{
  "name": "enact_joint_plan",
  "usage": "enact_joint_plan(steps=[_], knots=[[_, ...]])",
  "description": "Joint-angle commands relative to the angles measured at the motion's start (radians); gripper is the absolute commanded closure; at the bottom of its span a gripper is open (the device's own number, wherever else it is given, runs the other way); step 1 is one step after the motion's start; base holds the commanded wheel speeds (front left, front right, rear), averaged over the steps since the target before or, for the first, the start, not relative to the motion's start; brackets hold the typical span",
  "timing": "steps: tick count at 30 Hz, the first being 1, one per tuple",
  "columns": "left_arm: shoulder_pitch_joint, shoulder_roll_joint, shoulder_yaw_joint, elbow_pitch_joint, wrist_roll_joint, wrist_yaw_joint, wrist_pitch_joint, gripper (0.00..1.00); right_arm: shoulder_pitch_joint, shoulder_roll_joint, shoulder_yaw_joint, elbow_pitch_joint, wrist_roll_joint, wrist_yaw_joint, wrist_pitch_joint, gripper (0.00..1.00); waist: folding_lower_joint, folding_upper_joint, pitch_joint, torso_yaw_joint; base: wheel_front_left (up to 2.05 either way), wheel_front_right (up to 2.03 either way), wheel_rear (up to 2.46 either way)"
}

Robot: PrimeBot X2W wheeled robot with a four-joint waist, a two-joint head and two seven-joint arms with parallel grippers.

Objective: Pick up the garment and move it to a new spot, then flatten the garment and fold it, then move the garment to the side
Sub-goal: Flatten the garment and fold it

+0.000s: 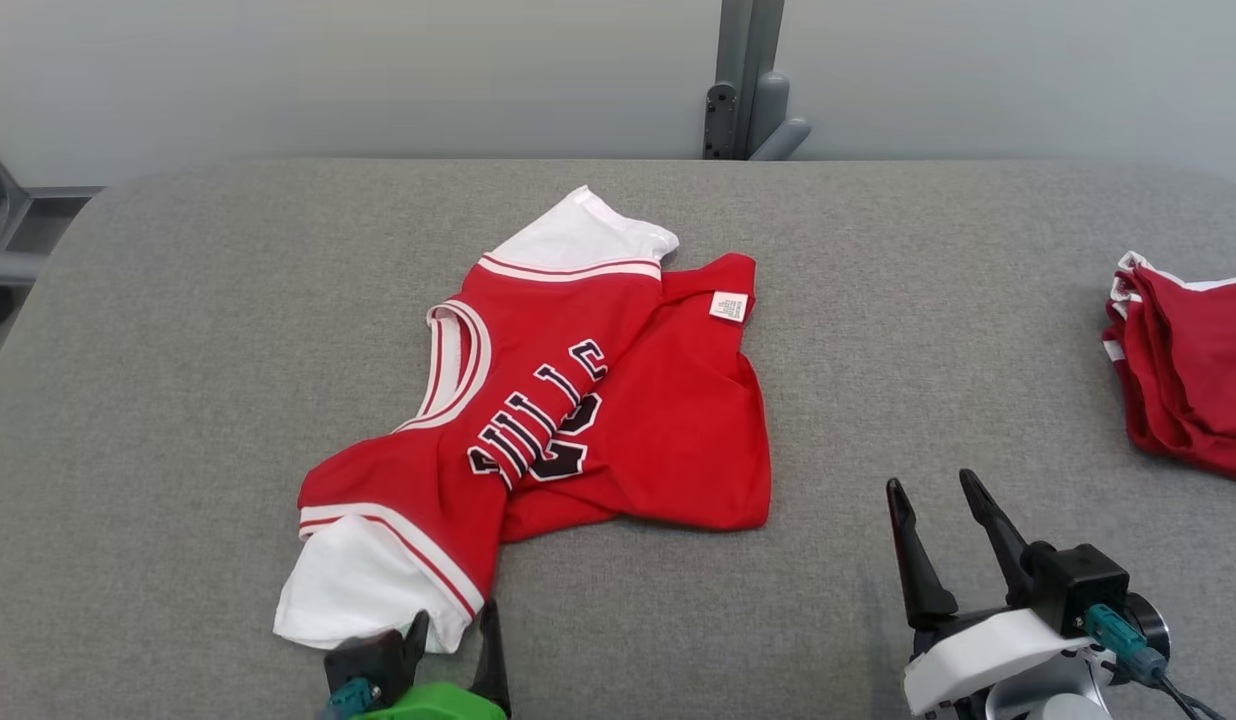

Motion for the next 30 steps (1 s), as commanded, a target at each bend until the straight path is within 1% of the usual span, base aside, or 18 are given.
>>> enact_joint_plan(steps=[1,3,8,15,16,17,18,21,26,30], knots=[[-0.022,0.006,0.000,-0.022,0.006,-0.006,-0.013,0.00,0.010,-0.003,-0.011,0.018,0.000,-0.001,-0.003,0.00,0.0000,0.0000,0.002,-0.005,0.00,0.00,0.00],[-0.032,0.006,-0.005,-0.054,0.015,-0.005,-0.032,0.00,0.012,-0.002,-0.011,0.049,0.004,-0.001,0.001,0.00,0.0000,0.0000,0.002,-0.006,0.00,0.00,0.00],[-0.056,0.017,-0.003,-0.122,0.054,0.018,-0.077,0.00,-0.019,-0.002,0.018,0.119,0.026,-0.001,0.009,0.00,0.0000,0.0000,0.005,-0.003,0.00,0.00,0.00],[-0.072,0.021,0.014,-0.148,0.068,0.038,-0.107,0.00,-0.116,-0.003,0.110,0.259,0.068,-0.001,0.008,0.00,0.0000,0.0000,0.018,0.021,0.00,0.00,0.00],[-0.072,0.021,0.014,-0.148,0.068,0.038,-0.107,0.00,-0.116,-0.003,0.110,0.259,0.068,-0.001,0.008,0.00,0.0000,0.0000,0.018,0.021,0.00,0.00,0.00],[-0.074,0.020,0.015,-0.148,0.068,0.037,-0.109,0.00,-0.137,-0.003,0.120,0.286,0.074,-0.001,0.007,0.00,0.0000,0.0000,0.021,0.028,0.00,0.00,0.00],[-0.080,0.020,0.017,-0.150,0.069,0.037,-0.112,0.00,-0.181,-0.003,0.133,0.343,0.083,-0.001,0.006,0.00,0.0000,0.0000,0.028,0.043,0.00,0.00,0.00],[-0.089,0.018,0.021,-0.151,0.070,0.038,-0.117,0.00,-0.246,-0.002,0.153,0.437,0.090,-0.001,0.005,0.00,0.0000,0.0000,0.037,0.069,0.00,0.00,0.00],[-0.097,0.015,0.022,-0.146,0.071,0.039,-0.123,0.00,-0.338,-0.003,0.186,0.577,0.135,-0.001,0.017,0.00,0.0000,0.0000,0.049,0.107,0.00,0.00,0.00],[-0.102,0.013,0.026,-0.140,0.069,0.038,-0.124,0.00,-0.399,-0.004,0.222,0.675,0.185,-0.001,0.028,0.00,0.0000,0.0000,0.057,0.124,0.00,0.00,0.00]])
